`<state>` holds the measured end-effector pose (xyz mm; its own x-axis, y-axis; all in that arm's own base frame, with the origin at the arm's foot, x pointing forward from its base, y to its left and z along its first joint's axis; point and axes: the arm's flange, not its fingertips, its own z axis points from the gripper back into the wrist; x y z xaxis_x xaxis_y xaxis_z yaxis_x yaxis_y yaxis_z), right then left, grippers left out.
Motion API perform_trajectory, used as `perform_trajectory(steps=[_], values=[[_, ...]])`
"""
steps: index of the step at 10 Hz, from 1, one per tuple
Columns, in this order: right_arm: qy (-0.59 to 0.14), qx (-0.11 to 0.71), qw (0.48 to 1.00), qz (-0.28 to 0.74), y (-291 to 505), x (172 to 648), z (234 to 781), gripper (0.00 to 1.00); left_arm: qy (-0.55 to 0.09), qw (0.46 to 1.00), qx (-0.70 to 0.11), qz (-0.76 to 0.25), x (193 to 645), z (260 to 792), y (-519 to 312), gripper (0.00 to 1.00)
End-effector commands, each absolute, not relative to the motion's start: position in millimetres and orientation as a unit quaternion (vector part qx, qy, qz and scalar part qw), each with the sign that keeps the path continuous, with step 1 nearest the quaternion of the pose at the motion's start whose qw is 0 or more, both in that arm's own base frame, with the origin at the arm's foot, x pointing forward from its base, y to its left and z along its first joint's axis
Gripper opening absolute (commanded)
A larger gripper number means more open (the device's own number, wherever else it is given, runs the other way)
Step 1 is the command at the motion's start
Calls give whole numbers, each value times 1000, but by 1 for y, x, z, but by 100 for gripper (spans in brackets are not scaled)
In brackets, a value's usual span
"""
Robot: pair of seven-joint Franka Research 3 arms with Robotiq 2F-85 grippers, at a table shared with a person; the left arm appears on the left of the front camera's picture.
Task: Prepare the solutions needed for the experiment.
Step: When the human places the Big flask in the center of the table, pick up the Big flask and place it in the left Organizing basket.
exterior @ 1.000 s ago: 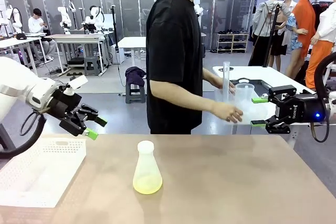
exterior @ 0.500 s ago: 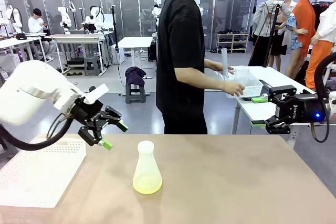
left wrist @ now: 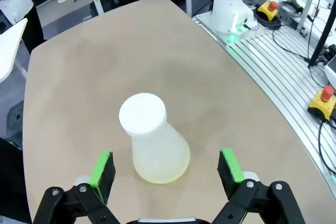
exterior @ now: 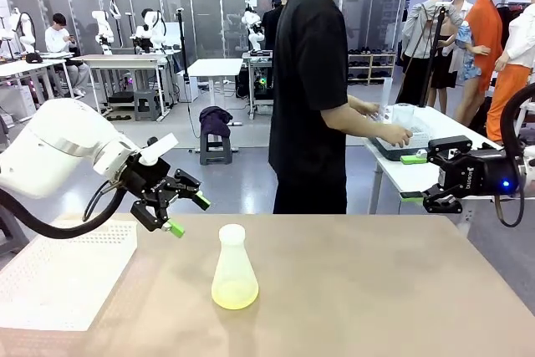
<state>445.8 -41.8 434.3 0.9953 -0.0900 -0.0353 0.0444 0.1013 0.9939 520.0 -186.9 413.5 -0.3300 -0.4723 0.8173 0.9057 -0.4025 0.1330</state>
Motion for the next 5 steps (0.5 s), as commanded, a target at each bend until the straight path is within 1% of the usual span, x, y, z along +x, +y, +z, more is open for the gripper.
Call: perform_trajectory(steps=[1,3,5], values=[[-17,670,741,-43,-41,446,436,76,-302,454,-361,-757,520,412,-189,100],[-17,670,741,-43,-41,446,436,76,-311,424,-393,-754,556,392,-209,100],[-17,670,741,-43,-41,446,436,76,-324,408,-405,-751,580,378,-213,100]])
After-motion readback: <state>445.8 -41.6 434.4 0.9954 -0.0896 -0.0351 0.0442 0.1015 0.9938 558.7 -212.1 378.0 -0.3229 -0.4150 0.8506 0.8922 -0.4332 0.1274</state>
